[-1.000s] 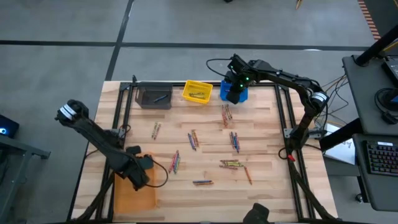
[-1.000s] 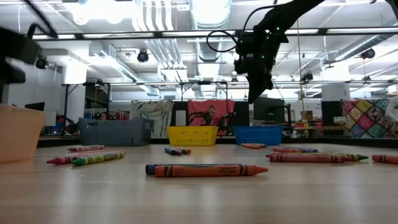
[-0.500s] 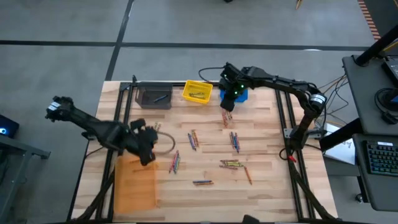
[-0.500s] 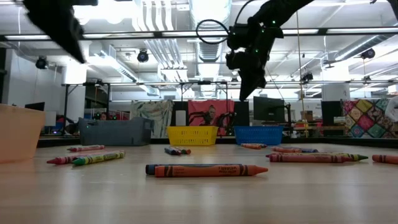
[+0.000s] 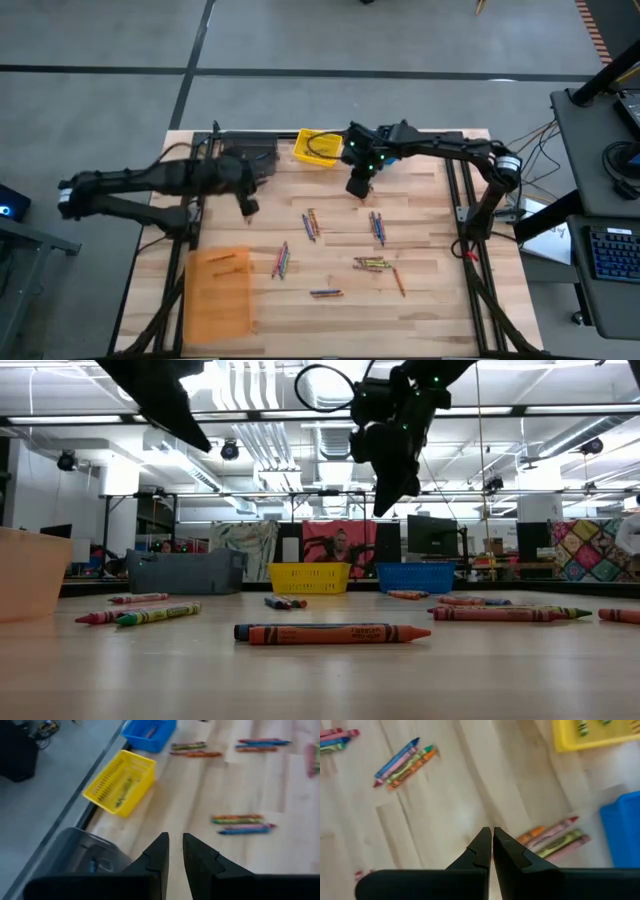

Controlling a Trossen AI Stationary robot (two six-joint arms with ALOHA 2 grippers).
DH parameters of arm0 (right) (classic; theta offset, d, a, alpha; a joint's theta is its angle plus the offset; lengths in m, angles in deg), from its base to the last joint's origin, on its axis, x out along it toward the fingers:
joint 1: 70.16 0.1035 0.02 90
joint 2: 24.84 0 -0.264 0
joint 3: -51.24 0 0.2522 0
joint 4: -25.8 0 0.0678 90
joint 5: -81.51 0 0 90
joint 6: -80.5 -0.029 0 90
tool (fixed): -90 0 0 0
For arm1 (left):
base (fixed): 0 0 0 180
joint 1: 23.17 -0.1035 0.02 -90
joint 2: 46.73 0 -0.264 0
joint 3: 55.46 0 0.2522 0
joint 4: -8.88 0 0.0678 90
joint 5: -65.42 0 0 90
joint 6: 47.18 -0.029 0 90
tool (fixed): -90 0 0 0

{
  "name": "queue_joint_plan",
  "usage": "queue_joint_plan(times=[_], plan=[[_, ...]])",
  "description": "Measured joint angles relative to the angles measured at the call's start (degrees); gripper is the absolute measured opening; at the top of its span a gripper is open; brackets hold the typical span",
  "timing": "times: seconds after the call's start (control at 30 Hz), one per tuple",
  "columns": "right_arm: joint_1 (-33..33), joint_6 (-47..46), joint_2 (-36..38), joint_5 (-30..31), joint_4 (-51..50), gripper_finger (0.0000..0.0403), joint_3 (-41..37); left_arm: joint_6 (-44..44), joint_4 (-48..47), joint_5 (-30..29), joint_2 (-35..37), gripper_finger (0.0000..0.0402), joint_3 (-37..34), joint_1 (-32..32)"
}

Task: Sort crayons
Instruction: Put the red crayon into the blue bin

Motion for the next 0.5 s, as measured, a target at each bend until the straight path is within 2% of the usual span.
queue_joint_plan(times=[0.23,0.37,0.5], plan=[[4.4,-7.4,0.0,0.0,-1.9,0.0009,-0.8,-5.5,6.7,11.4,-4.4,0.0038,0.0,-13.8],[6.8,-12.1,-0.1,0.0,-3.1,0.0009,-2.6,-7.4,10.7,14.4,-7.4,0.0038,0.0,-15.9],[8.9,-16.4,-0.1,0.0,-5.1,0.0009,-5.6,-7.8,14.5,14.9,-10.0,0.0038,0.0,-15.8]])
